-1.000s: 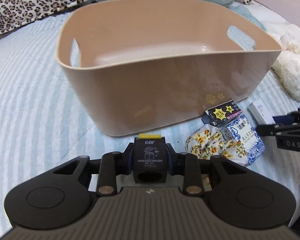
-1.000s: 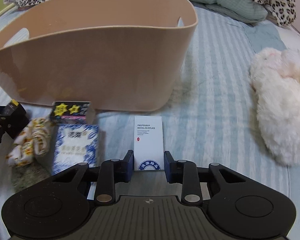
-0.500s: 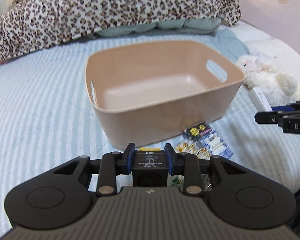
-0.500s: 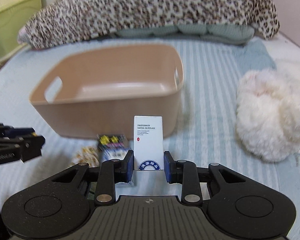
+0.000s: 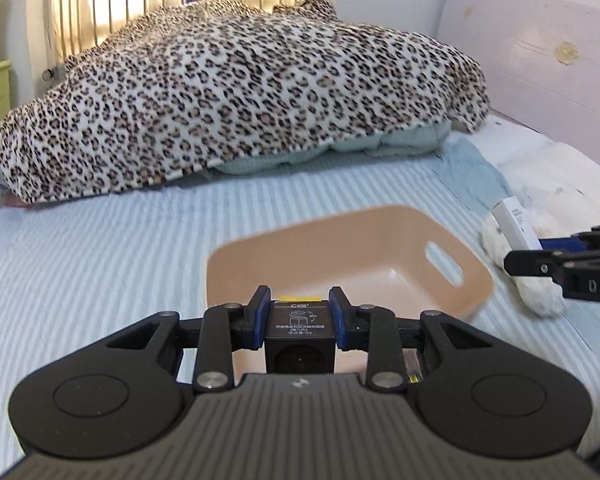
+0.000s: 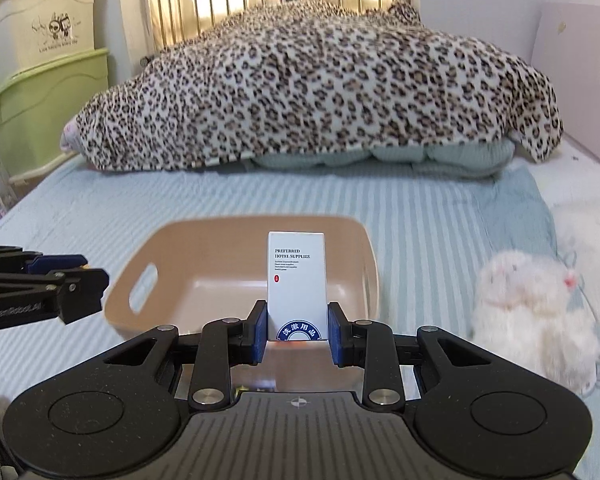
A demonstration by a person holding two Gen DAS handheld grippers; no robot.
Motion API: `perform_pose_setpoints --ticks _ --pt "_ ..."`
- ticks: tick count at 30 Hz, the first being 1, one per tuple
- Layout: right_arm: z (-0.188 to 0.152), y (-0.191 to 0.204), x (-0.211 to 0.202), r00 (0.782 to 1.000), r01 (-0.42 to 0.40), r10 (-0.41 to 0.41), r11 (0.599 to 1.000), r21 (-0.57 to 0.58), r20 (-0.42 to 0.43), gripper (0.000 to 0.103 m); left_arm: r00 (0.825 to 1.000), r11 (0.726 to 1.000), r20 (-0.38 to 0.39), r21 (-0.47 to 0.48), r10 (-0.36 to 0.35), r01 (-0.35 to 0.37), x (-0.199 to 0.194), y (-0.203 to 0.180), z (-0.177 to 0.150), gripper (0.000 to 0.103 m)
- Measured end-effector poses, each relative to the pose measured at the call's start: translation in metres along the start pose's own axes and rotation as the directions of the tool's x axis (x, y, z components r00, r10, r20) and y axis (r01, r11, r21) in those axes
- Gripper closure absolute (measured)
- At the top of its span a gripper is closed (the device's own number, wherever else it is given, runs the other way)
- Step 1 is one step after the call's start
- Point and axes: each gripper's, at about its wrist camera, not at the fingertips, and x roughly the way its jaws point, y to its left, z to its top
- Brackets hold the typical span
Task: Organize objects
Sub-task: 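Lift both boxes and carry them over the basket, then open both tools to drop the boxes into the basket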
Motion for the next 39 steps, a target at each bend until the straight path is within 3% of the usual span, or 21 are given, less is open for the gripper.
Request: perform_pose_setpoints --ticks 8,13,21,27,31,32,34,35,39 --pt "0.027 0.004 0.040 1.000 0.003 -0.003 1.000 -0.002 0.022 0.074 1.000 1.000 -0.010 0.000 0.022 -0.022 0.053 -0.007 0.028 0.070" --pt "0.028 0.005 0.077 1.000 0.005 -0.005 1.000 0.014 -0.011 0.074 0.994 0.999 -0.103 -0.034 0.025 -0.029 0.099 -0.011 0.021 0.070" --pt "0.009 0.007 0.137 0.988 0.016 -0.017 1.000 -0.008 -0.151 0.074 0.951 0.998 -0.305 -0.023 0.044 -0.053 0.163 -0.016 -0.010 0.070" --pt "-0.011 0.011 0.166 0.963 0.025 -0.031 0.999 -0.025 -0.269 0.074 0.928 0.998 -0.370 -0.034 0.042 -0.059 0.175 -0.012 -0.023 0.070" --pt "-0.015 0.015 0.156 0.967 0.027 -0.036 0.999 -0.040 -0.252 0.061 0.944 0.997 -0.328 -0.039 0.046 -0.062 0.159 -0.011 -0.018 0.066" --pt "-0.014 0.016 0.150 0.970 0.024 -0.033 0.999 -0.040 -0.241 0.057 0.947 0.997 -0.318 -0.040 0.044 -0.060 0.153 -0.011 -0.016 0.057" --pt "-0.009 0.017 0.139 0.976 0.026 -0.034 0.999 -0.043 -0.214 0.038 0.956 0.997 -0.288 -0.046 0.048 -0.064 0.141 -0.011 -0.012 0.042" --pt "-0.007 0.016 0.131 0.980 0.030 -0.038 0.999 -0.044 -0.198 0.035 0.962 0.997 -0.268 -0.045 0.054 -0.068 0.134 -0.011 -0.010 0.035" --pt "0.002 0.019 0.103 0.988 0.030 -0.038 0.998 -0.054 -0.148 0.025 0.974 0.996 -0.217 -0.047 0.069 -0.081 0.107 -0.011 -0.003 0.032"
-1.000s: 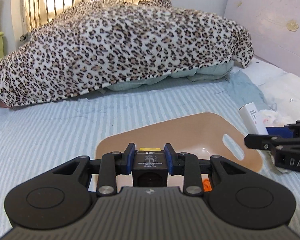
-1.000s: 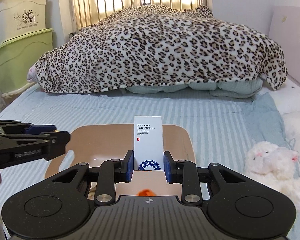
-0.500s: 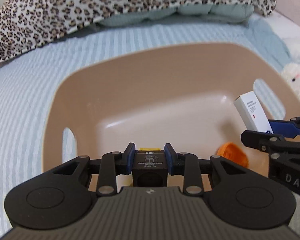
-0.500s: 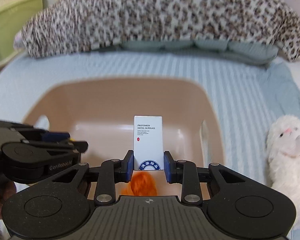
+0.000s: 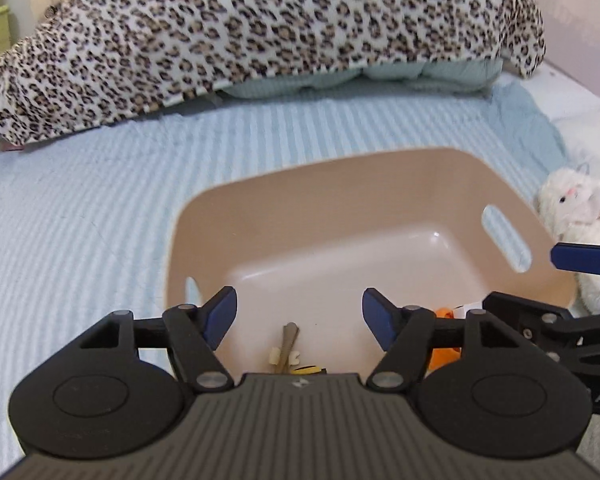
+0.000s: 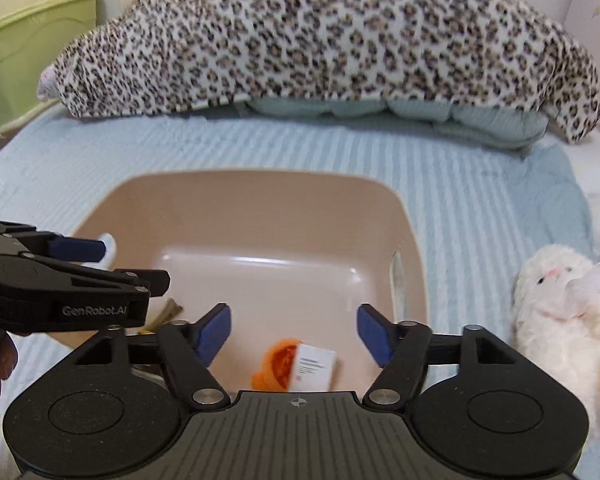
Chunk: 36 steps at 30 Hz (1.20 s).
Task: Organize objects
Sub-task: 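Open both tools to drop the boxes into the basket, then grasp the blue-and-white box with the right tool while the left tool grasps the floral scrunchie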
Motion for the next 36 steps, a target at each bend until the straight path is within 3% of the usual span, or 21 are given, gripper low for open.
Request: perform_pose_setpoints --ticks 11,19,31,36 --pt "-0.022 0.005 -0.063 0.999 0.009 -0.008 1.000 -0.013 0.040 0.005 1.000 1.000 0.005 0.005 -0.005 0.005 -0.052 0.007 -0.029 0.023" --pt "-0.065 -0.006 -0.068 1.000 0.019 -0.018 0.999 0.027 -0.026 0.003 0.999 1.000 -0.033 0.011 -0.015 0.015 -0.067 0.011 -0.068 0.022" --pt "-0.106 -0.004 -0.034 0.985 0.044 -0.039 0.999 0.027 -0.167 0.003 0.981 0.997 -0.189 0.039 -0.054 0.063 -0.028 0.002 -0.107 0.021" --pt "-0.115 -0.004 -0.017 0.982 0.056 -0.051 0.998 0.026 -0.185 0.003 0.967 0.994 -0.233 0.004 -0.106 0.110 -0.008 -0.001 -0.113 0.021"
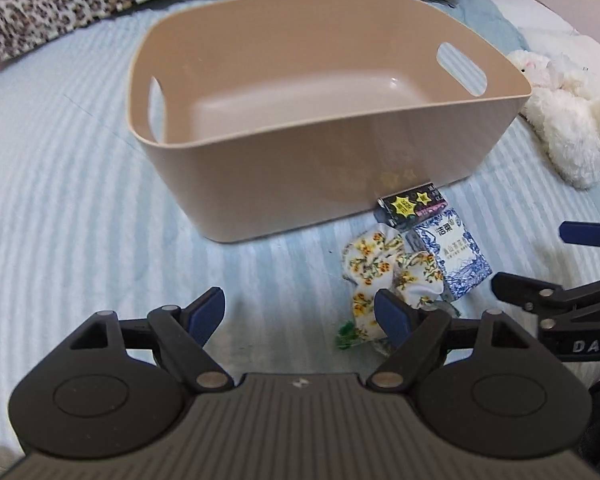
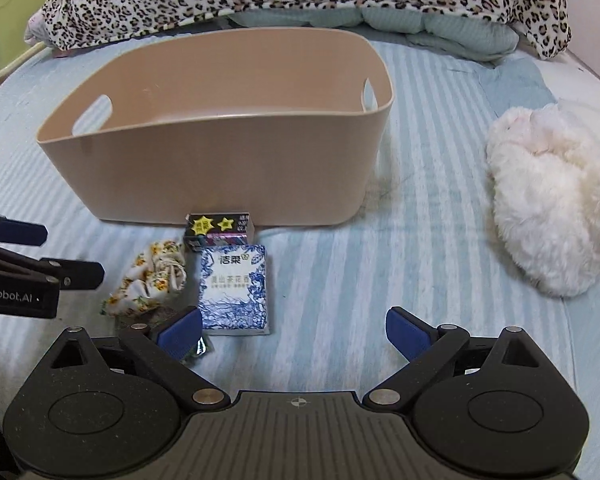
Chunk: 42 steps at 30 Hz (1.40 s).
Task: Organize objects
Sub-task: 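Grasp the blue-and-white box with the right tool while the left tool grasps the floral scrunchie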
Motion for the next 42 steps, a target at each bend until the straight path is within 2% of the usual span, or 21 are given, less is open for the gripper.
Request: perform_pose_setpoints --ticks 6,13,19,21,23,24,26,27,29,31,35,37,42 --pt "-0.001 -0.002 0.021 1.000 -0.008 0.008 1.000 0.010 -0.028 0.003 0.999 0.999 0.010 -0.008 -0.032 0.032 0.020 -0.002 0.005 0.021" --pt "-0.002 0.004 0.038 0.998 -0.048 0.048 0.999 -0.004 -0.047 0.003 0.998 0.997 -0.021 -0.037 -0.066 0.065 0.042 0.000 0.011 0.021" --pt "0.000 0.007 0.050 0.994 -0.077 0.078 0.997 0.023 -0.070 0.003 0.998 0.998 -0.011 -0.007 -0.056 0.056 0.051 -0.009 0.012 0.021" --pt "0.000 0.009 0.052 0.994 -0.077 0.078 0.997 0.017 -0.072 0.003 0.999 0.999 -0.015 0.010 -0.038 0.038 0.054 -0.012 0.014 0.025" --pt "0.000 0.011 0.054 0.994 -0.081 0.082 0.997 0.017 -0.074 0.005 0.999 0.999 -0.013 0.021 -0.033 0.033 0.054 -0.015 0.014 0.041" --pt "0.000 0.011 0.054 0.994 -0.084 0.085 0.996 0.016 -0.074 0.007 0.999 0.999 -0.012 0.027 -0.031 0.032 0.054 -0.016 0.015 0.046" --pt "-0.001 0.014 0.056 0.994 -0.084 0.085 0.996 0.010 -0.074 0.015 1.000 0.999 -0.014 0.030 -0.022 0.022 0.053 -0.018 0.015 0.066" --pt "-0.001 0.015 0.056 0.994 -0.077 0.077 0.997 0.002 -0.072 0.023 1.000 0.999 -0.015 0.029 -0.022 0.022 0.053 -0.018 0.015 0.070" --pt "-0.002 0.018 0.054 0.996 -0.071 0.070 0.997 -0.015 -0.063 0.033 0.999 0.999 -0.019 0.020 -0.041 0.042 0.052 -0.017 0.014 0.093" --pt "-0.002 0.018 0.051 0.995 -0.084 0.083 0.996 -0.015 -0.050 0.050 0.998 0.998 -0.021 0.000 -0.056 0.056 0.051 -0.013 0.013 0.095" --pt "-0.003 0.017 0.046 0.995 -0.093 0.093 0.996 -0.010 -0.036 0.069 0.997 0.998 -0.020 -0.011 -0.068 0.068 0.048 -0.010 0.010 0.100" --pt "-0.004 0.017 0.043 0.995 -0.099 0.099 0.995 -0.009 -0.032 0.083 0.997 0.997 -0.016 -0.019 -0.071 0.071 0.046 -0.008 0.009 0.100" --pt "-0.006 0.019 0.036 0.994 -0.103 0.103 0.995 -0.015 -0.025 0.085 0.997 0.996 -0.001 -0.042 -0.076 0.076 0.039 -0.002 0.004 0.101"
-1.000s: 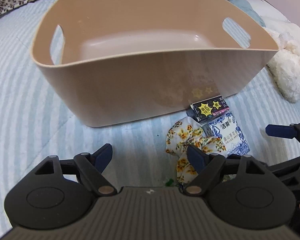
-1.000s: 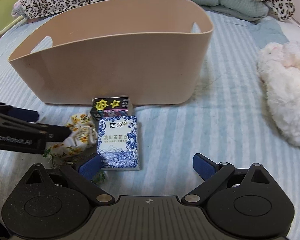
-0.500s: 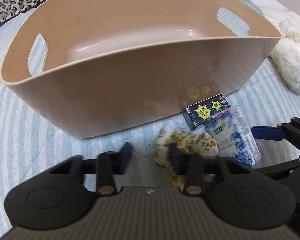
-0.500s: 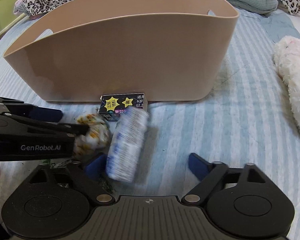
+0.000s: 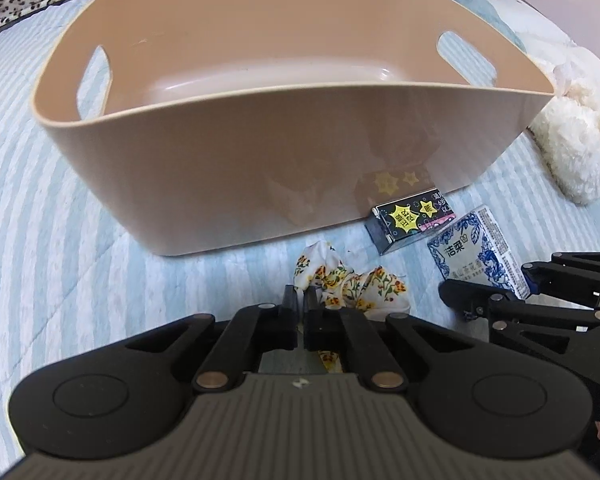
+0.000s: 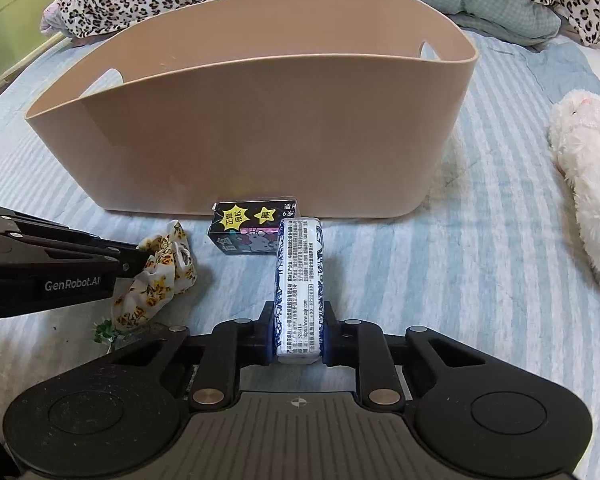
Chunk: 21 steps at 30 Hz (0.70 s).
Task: Organize objects
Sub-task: 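Grasp the blue-and-white box with the right tool while the left tool grasps the floral scrunchie, then lift the scrunchie and blue box and carry them over the basket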
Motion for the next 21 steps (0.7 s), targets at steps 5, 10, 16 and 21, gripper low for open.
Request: perform_pose_setpoints --ticks 5,10,16,21 --pt "-0.004 -0.007 -0.006 1.000 -0.003 0.003 1.000 0.010 0.004 0.085 1.000 1.000 0.021 -0.030 0.006 -0.005 -0.013 0.006 -0.002 0.101" --pt "-0.003 -0.003 -0.020 0.999 0.000 0.000 1.000 0.012 0.037 0.085 0.998 0.999 0.055 -0.040 0.003 -0.001 -0.032 0.014 -0.005 0.101" --pt "0.003 -0.013 -0.031 0.997 -0.008 0.005 1.000 0.028 0.081 0.085 0.992 1.000 0.122 -0.024 0.012 -0.009 -0.061 0.007 -0.003 0.101" --pt "0.007 -0.014 -0.057 0.991 -0.014 0.009 0.999 0.034 0.133 0.085 0.983 1.000 0.183 -0.021 0.010 -0.006 -0.092 0.006 0.001 0.101"
